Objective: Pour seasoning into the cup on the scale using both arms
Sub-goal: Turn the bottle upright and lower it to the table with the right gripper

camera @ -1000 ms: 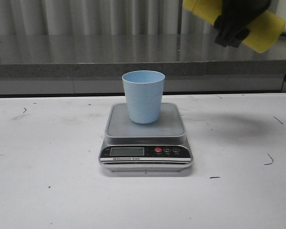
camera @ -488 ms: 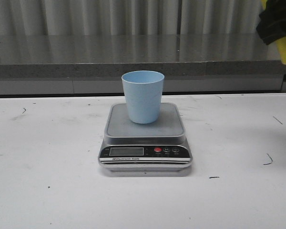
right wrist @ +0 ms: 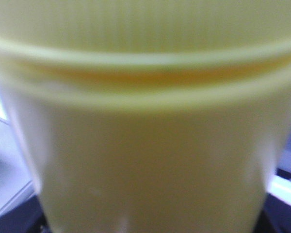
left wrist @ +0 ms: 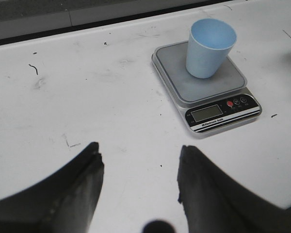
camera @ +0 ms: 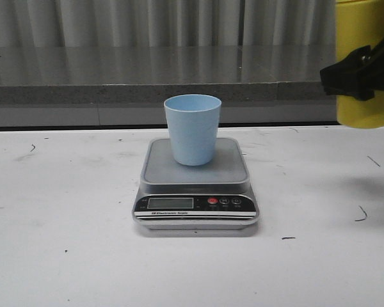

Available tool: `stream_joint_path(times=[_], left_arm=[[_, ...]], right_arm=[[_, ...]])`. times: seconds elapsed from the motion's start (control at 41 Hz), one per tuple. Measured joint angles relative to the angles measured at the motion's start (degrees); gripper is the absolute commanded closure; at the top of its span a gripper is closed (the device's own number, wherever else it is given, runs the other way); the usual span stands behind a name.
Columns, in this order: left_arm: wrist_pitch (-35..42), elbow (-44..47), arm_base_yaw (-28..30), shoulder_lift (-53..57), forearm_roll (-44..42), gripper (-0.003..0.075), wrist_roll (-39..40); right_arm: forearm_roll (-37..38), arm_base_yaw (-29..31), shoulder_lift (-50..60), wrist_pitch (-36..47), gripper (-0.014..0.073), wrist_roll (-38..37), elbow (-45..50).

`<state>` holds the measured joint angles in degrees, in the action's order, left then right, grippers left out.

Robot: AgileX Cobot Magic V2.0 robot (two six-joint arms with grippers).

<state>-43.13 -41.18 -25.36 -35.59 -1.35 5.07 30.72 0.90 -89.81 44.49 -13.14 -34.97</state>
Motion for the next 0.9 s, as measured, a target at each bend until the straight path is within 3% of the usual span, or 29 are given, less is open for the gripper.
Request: stream_joint_path(times=[0.341, 0.683, 0.902], left_arm=[[0.0, 0.0, 0.0, 0.0, 0.0, 0.0365, 0.0], [0.0, 0.0, 0.0, 0.0, 0.0, 0.0365, 0.0], [0.0, 0.0, 0.0, 0.0, 0.0, 0.0365, 0.0]], right_arm=[[-5.3, 0.0, -13.2, 16.3, 0.0281, 3.5, 0.0], [-9.6, 0.1, -22.6, 17.8, 0.0279, 7.4, -2.6], [-9.7, 0.1, -23.6, 17.9, 0.0070, 7.5, -3.6]])
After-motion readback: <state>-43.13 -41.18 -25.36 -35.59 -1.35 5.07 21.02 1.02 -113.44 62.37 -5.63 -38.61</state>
